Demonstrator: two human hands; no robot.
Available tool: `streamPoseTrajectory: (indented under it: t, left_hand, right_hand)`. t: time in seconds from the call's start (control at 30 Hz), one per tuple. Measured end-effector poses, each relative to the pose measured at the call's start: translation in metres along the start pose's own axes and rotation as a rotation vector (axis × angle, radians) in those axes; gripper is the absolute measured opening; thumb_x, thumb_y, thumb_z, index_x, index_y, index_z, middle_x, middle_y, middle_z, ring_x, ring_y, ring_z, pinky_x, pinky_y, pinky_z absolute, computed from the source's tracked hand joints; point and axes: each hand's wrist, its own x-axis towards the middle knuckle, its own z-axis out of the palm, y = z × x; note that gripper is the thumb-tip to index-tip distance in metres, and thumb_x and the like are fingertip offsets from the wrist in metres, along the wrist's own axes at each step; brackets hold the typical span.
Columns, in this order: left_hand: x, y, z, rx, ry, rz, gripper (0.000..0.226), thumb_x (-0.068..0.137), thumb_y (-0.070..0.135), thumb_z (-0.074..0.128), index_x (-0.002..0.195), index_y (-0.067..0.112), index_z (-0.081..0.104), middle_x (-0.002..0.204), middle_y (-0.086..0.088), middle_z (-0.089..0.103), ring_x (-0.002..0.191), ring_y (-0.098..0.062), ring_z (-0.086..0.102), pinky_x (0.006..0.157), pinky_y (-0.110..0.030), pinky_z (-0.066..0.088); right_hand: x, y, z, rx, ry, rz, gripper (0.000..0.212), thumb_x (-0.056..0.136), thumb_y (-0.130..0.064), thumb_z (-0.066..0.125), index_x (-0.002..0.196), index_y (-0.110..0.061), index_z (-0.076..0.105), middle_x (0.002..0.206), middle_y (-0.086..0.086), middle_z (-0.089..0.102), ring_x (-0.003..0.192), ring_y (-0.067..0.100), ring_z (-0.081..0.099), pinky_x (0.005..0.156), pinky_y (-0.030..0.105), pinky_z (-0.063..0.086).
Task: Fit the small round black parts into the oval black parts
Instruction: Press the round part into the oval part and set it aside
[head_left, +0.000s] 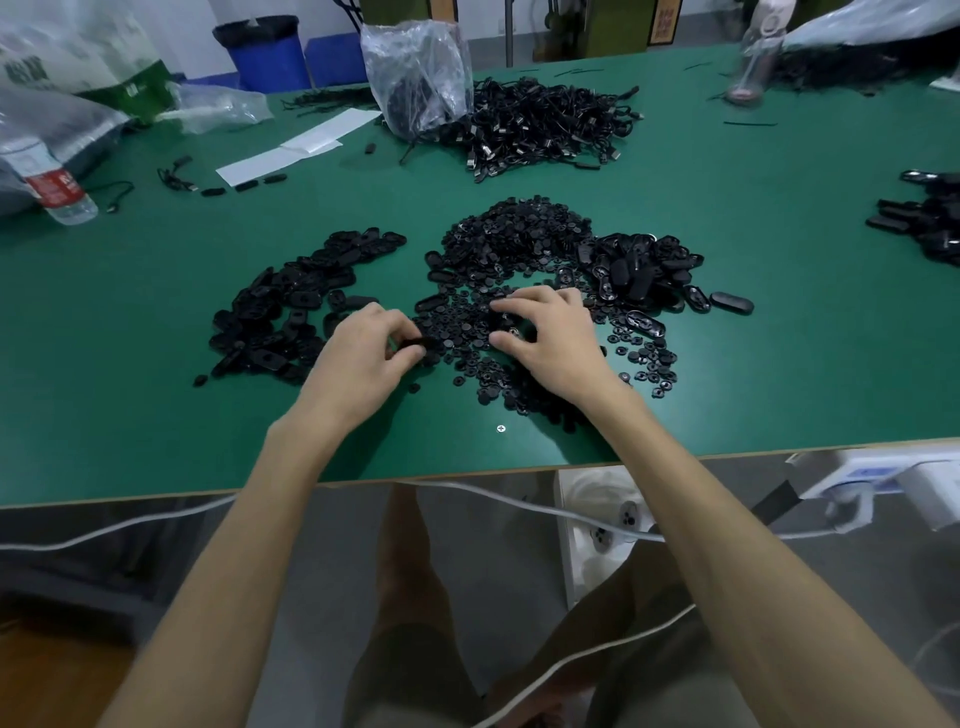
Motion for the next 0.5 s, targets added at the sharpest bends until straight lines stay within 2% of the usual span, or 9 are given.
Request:
streamPoseTrajectory:
  t: [0.17, 0.23, 0.33, 0.4, 0.5]
  left_hand:
    - [0.010, 0.027, 0.013, -0.262, 0.079, 0.009, 0.008, 0.096, 0.024, 0.074, 0.097, 0.022, 0.066, 0.090, 0.010, 0.063, 0.080, -0.001, 0.057, 0.071, -0.007, 0.042]
    - [0.017, 0.037, 0.021, -0.367, 0.088, -0.008, 0.008, 0.095, 0.023, 0.075, 0.097, 0.017, 0.069, 0.087, 0.007, 0.068, 0.076, -0.003, 0.062, 0.072, -0.011, 0.045]
    - [0.027, 0.049, 0.031, -0.533, 0.123, -0.073, 0.010, 0.095, 0.021, 0.075, 0.100, 0.012, 0.071, 0.086, -0.003, 0.074, 0.078, -0.019, 0.070, 0.076, -0.031, 0.056]
    - [0.032, 0.052, 0.036, -0.582, 0.187, -0.121, 0.004, 0.095, 0.019, 0.074, 0.095, 0.018, 0.070, 0.080, 0.001, 0.073, 0.074, -0.016, 0.072, 0.074, -0.032, 0.057]
    - [0.036, 0.050, 0.044, -0.619, 0.234, -0.184, 0.004, 0.097, 0.020, 0.072, 0.093, 0.020, 0.069, 0.077, 0.003, 0.074, 0.074, -0.013, 0.074, 0.071, -0.030, 0.054]
  right_hand:
    - [0.003, 0.004, 0.004, 0.051, 0.045, 0.027, 0.022, 0.093, -0.033, 0.075, 0.114, -0.028, 0.072, 0.118, -0.001, 0.056, 0.119, 0.020, 0.038, 0.106, 0.038, 0.037]
    - [0.003, 0.004, 0.003, 0.051, 0.052, 0.022, 0.018, 0.092, -0.032, 0.076, 0.110, -0.028, 0.072, 0.113, -0.002, 0.056, 0.113, 0.017, 0.038, 0.103, 0.036, 0.038]
    - [0.002, 0.002, 0.002, 0.048, 0.058, 0.009, 0.034, 0.093, -0.027, 0.075, 0.125, -0.028, 0.067, 0.112, 0.000, 0.061, 0.113, 0.023, 0.045, 0.102, 0.038, 0.039]
    - [0.002, 0.000, 0.001, 0.032, 0.048, 0.013, 0.046, 0.094, -0.026, 0.073, 0.139, -0.027, 0.061, 0.120, 0.002, 0.065, 0.117, 0.025, 0.049, 0.106, 0.041, 0.039]
    - [0.003, 0.001, 0.002, -0.029, 0.046, 0.011, 0.050, 0.096, -0.030, 0.070, 0.145, -0.024, 0.058, 0.134, 0.003, 0.063, 0.125, 0.026, 0.047, 0.109, 0.044, 0.038]
